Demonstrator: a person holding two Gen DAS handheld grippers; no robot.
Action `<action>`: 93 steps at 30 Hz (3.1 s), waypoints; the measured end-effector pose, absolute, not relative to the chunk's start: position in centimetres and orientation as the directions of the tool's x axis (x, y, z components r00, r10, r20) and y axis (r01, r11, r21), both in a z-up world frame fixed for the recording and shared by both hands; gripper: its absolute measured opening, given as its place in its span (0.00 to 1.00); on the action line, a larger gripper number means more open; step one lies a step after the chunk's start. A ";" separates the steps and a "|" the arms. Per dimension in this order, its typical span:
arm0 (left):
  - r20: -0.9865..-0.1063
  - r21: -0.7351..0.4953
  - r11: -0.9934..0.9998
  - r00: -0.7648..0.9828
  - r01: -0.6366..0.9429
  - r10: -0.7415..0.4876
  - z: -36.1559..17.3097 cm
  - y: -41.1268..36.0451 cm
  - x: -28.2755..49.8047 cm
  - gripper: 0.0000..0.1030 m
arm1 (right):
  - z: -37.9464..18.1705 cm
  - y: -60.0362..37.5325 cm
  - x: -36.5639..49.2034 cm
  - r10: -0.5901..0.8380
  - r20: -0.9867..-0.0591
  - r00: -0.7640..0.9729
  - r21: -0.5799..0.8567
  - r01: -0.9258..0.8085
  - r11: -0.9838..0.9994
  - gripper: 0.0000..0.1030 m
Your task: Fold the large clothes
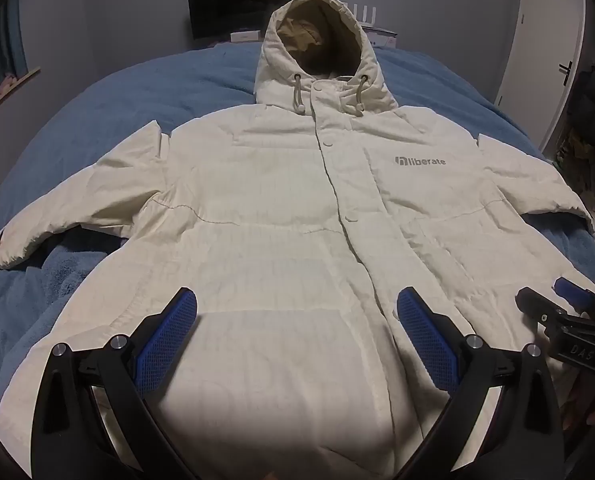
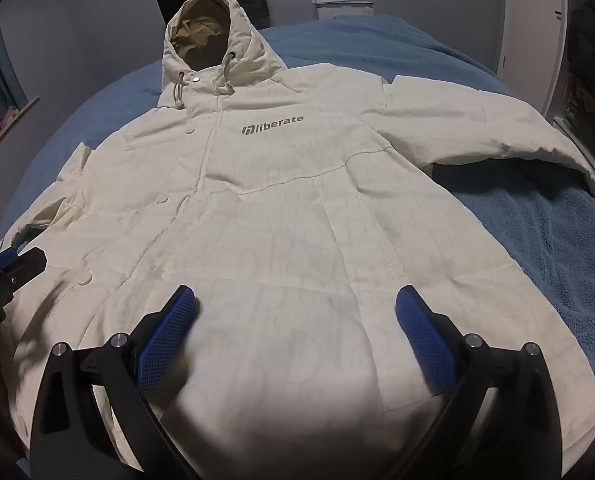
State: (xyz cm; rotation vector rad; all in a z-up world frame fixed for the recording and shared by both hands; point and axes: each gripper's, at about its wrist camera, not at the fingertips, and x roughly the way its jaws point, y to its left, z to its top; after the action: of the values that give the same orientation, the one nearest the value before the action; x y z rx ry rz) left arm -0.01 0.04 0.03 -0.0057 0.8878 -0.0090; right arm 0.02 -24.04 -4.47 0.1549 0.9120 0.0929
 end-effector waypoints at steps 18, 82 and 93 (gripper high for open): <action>-0.780 -0.007 1.000 0.625 0.006 -0.009 0.0 0.1 -0.2 0.94 | -4.7 -24.0 0.2 0.142 -0.784 0.604 0.169 -0.013 0.986 0.94; -0.786 -0.017 1.000 0.618 0.007 -0.018 0.0 0.3 -0.1 0.94 | -5.2 -23.9 0.5 0.144 -0.791 0.594 0.171 -0.011 0.985 0.94; -0.787 -0.028 1.000 0.616 0.004 -0.025 -0.3 -0.1 -0.2 0.94 | -4.1 -23.9 1.3 0.154 -0.795 0.587 0.186 -0.006 0.983 0.94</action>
State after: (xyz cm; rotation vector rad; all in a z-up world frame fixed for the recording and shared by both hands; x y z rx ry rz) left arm -0.18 -0.12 -0.32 -0.0245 0.9067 -0.0167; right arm 1.25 -23.85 -4.11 0.1702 0.9397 0.0939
